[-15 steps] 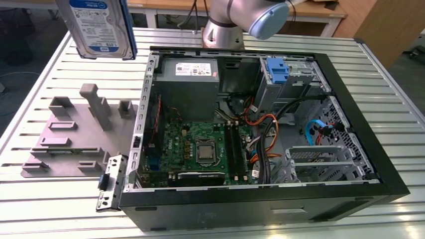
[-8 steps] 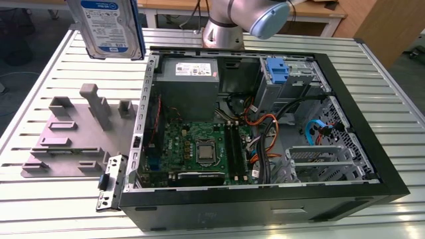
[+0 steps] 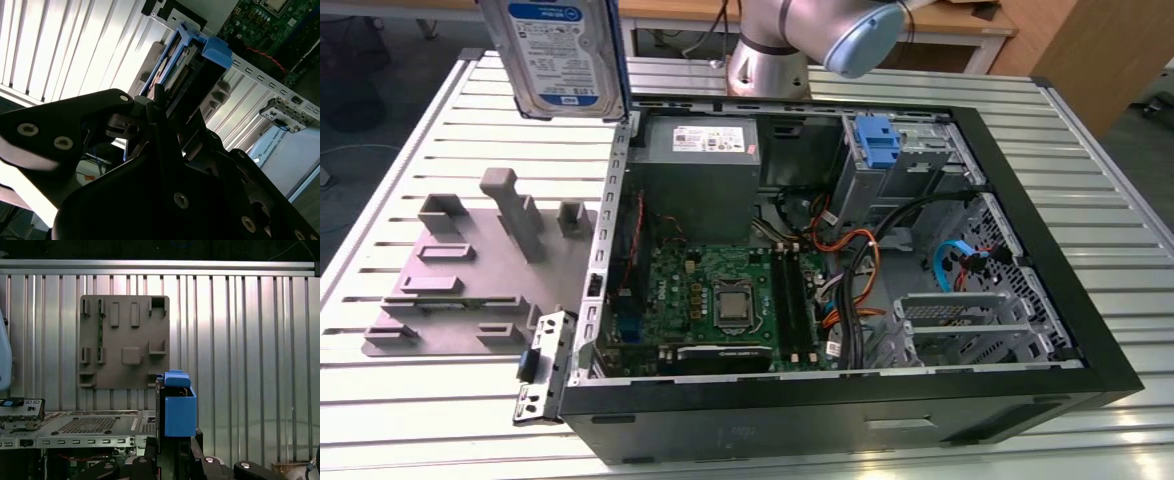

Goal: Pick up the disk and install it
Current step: 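Pick up the disk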

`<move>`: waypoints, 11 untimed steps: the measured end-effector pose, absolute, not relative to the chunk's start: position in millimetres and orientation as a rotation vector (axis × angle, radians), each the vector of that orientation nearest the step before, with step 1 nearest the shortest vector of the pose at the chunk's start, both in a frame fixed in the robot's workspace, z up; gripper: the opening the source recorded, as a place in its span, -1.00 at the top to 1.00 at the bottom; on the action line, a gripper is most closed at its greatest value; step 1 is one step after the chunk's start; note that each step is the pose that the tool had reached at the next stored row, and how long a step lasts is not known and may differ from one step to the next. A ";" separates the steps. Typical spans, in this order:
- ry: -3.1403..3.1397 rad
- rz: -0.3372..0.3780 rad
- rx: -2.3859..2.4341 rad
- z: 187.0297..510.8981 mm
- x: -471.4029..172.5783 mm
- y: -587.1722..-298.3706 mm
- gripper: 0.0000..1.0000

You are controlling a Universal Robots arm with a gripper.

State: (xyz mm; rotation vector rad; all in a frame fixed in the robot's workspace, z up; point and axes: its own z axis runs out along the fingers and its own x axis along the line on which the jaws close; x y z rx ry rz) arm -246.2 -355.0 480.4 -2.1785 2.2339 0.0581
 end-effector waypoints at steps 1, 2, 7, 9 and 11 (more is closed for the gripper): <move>2.234 0.058 -2.178 480.3 -243.8 -354.9 0.30; 2.234 0.058 -2.178 480.2 -241.3 -354.9 0.30; 2.234 0.058 -2.178 479.8 -228.6 -354.4 0.30; 2.234 0.058 -2.178 479.5 -223.6 -354.3 0.30; 2.234 0.058 -2.178 479.4 -218.4 -354.1 0.30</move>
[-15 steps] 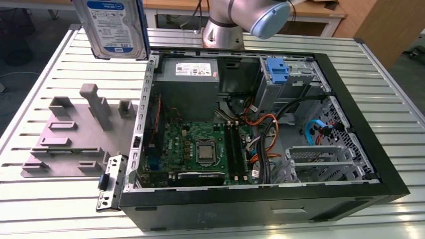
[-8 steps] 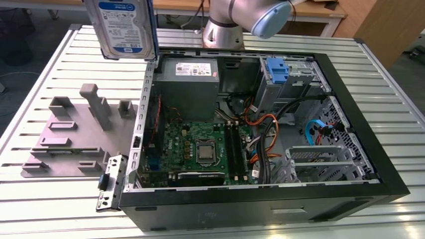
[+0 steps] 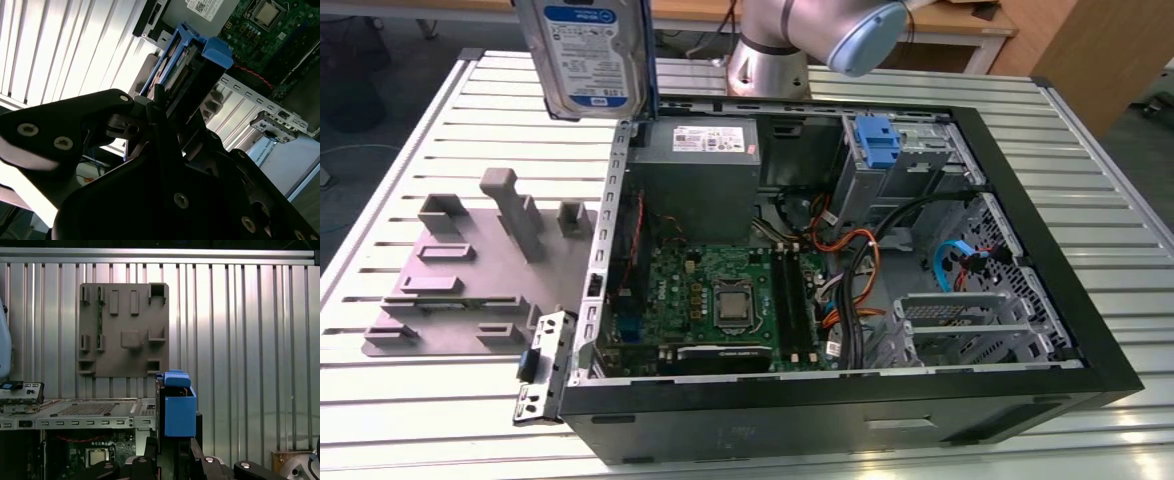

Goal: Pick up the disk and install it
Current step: 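Pick up the disk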

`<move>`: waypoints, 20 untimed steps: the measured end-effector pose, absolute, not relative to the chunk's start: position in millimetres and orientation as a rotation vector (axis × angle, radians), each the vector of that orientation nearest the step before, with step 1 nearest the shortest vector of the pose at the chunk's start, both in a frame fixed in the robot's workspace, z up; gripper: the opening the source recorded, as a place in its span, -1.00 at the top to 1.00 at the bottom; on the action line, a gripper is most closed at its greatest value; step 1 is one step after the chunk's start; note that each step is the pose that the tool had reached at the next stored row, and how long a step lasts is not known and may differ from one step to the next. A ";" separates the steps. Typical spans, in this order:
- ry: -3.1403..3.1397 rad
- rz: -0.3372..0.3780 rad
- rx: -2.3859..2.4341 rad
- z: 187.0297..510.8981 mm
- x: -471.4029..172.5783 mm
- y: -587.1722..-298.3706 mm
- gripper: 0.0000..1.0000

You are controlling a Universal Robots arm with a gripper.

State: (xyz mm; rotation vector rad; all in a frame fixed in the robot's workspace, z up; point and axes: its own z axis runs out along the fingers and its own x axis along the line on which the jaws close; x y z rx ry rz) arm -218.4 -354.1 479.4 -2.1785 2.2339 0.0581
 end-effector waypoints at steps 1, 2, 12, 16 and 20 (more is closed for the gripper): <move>2.234 0.058 -2.178 479.2 -215.9 -354.1 0.30; 2.234 0.058 -2.178 479.1 -213.4 -354.0 0.30; 2.234 0.058 -2.178 478.1 -188.5 -353.0 0.30; 2.234 0.058 -2.178 477.7 -178.8 -352.5 0.30; 2.234 0.058 -2.178 477.3 -169.2 -352.0 0.30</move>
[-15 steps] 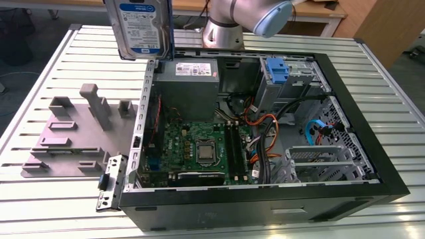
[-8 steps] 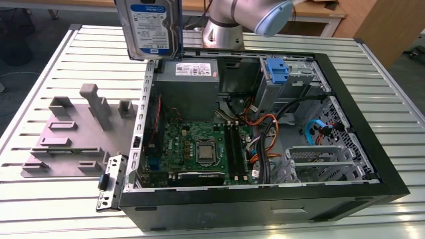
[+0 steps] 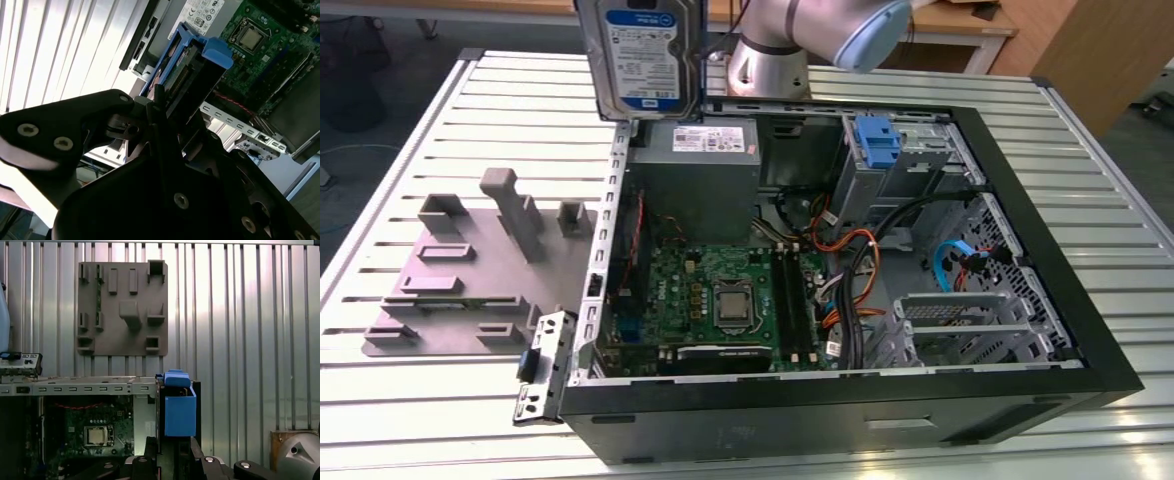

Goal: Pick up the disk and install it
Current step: 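Pick up the disk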

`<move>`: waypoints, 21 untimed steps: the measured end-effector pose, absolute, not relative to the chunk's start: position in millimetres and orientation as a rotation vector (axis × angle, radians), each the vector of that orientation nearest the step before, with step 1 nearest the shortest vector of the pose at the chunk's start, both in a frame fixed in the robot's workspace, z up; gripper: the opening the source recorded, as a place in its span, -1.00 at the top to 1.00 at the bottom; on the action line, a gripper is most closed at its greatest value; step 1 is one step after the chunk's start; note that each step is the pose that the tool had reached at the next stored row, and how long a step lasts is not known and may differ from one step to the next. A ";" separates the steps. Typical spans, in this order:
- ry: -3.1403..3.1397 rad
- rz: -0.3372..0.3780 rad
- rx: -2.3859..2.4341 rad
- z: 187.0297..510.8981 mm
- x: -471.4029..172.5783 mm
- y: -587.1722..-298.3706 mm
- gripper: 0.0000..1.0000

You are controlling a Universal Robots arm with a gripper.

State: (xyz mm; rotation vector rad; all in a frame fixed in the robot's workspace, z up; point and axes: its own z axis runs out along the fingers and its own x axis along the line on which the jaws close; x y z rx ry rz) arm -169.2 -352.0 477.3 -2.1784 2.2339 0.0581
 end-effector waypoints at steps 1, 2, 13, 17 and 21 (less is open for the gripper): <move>2.234 0.058 -2.178 477.2 -166.9 -351.9 0.30; 2.234 0.058 -2.178 477.1 -164.6 -351.7 0.30; 2.234 0.058 -2.178 476.1 -140.8 -350.2 0.30; 2.234 0.058 -2.178 475.8 -132.1 -349.6 0.30; 2.234 0.058 -2.178 475.5 -121.1 -348.9 0.30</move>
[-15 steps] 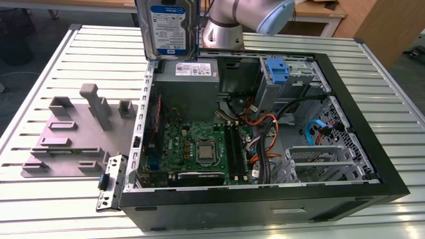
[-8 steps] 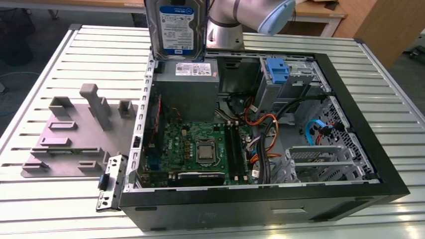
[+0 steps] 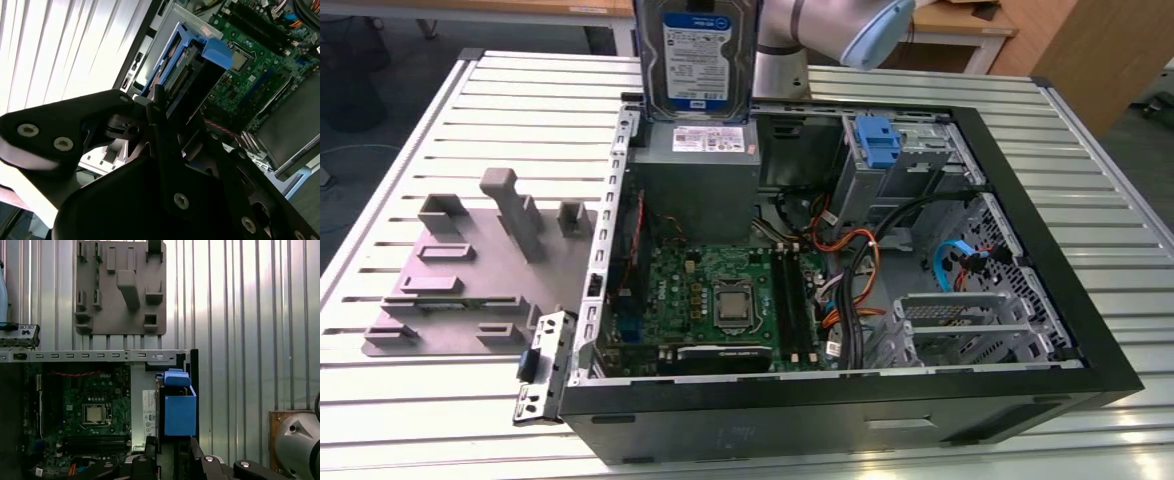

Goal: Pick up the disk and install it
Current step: 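Pick up the disk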

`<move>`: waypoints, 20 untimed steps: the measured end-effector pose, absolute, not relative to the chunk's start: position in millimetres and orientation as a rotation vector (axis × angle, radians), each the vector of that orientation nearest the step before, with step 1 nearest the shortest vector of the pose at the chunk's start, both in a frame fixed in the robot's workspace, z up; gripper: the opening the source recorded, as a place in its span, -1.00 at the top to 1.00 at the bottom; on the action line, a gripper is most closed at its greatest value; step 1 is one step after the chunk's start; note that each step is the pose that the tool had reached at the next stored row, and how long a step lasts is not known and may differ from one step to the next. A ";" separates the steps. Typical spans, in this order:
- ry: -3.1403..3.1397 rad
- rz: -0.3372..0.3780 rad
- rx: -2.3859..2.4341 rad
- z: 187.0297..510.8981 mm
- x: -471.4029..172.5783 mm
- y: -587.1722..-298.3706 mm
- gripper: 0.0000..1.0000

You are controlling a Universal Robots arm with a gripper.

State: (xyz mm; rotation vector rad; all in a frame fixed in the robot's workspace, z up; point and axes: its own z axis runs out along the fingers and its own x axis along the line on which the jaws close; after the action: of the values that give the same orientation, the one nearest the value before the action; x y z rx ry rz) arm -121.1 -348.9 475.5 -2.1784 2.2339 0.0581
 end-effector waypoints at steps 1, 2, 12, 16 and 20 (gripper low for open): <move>2.234 0.058 -2.178 475.4 -117.5 -348.7 0.30; 2.234 0.058 -2.178 475.2 -113.7 -348.5 0.30; 2.234 0.058 -2.178 474.5 -73.4 -347.1 0.30; 2.234 0.058 -2.178 474.3 -57.6 -346.5 0.30; 2.234 0.058 -2.178 474.1 -43.8 -346.2 0.30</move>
State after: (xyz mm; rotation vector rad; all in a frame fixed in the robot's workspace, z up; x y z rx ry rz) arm -43.8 -346.2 474.1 -2.1784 2.2340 0.0581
